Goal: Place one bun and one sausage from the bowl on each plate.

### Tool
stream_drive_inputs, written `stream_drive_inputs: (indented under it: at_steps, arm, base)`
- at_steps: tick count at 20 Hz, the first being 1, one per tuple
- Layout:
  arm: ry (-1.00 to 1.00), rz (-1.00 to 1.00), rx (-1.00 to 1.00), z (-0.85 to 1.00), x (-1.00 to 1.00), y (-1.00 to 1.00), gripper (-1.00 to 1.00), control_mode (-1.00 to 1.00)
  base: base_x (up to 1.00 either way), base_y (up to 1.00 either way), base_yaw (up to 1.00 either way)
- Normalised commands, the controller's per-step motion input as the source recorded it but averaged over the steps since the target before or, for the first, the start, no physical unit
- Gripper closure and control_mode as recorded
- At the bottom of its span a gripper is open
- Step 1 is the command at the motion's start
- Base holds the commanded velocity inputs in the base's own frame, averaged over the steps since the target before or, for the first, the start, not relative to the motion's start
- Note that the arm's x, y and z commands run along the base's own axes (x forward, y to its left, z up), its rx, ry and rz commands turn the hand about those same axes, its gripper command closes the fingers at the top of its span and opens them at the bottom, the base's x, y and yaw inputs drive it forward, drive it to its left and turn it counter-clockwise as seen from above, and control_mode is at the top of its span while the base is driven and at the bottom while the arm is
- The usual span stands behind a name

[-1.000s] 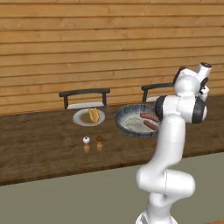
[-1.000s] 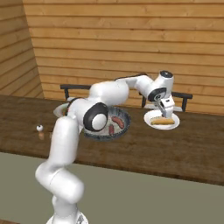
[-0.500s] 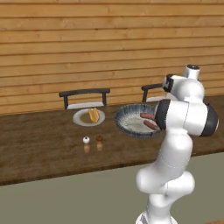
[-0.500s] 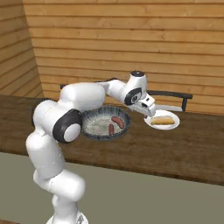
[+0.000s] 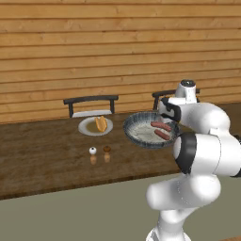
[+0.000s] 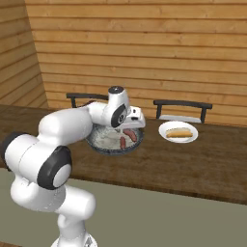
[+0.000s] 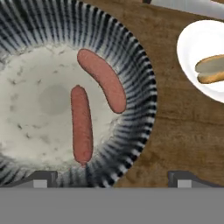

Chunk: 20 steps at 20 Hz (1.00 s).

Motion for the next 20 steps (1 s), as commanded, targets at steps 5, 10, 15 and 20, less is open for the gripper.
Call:
stream_drive_inputs:
  at_steps: [5, 10, 15, 20]
  arm:
    - [0.24, 0.22, -0.05, -0.43, 0.40, 0.89, -1.00, -1.00]
    - [0.12, -0.02, -0.04, -0.51, 0.49, 0.07, -1.00, -1.00]
    - [0.08, -0.10, -0.02, -0.22, 0.07, -0.66, -1.00, -1.00]
    - [0.02, -0.09, 0.00, -0.35, 0.00, -0.05, -1.00, -1.00]
  base:
    - [0.00, 0.00, 0.00]
    - [0.00, 0.00, 0.00]
    - [0.00, 0.00, 0.00]
    - [0.00, 0.00, 0.00]
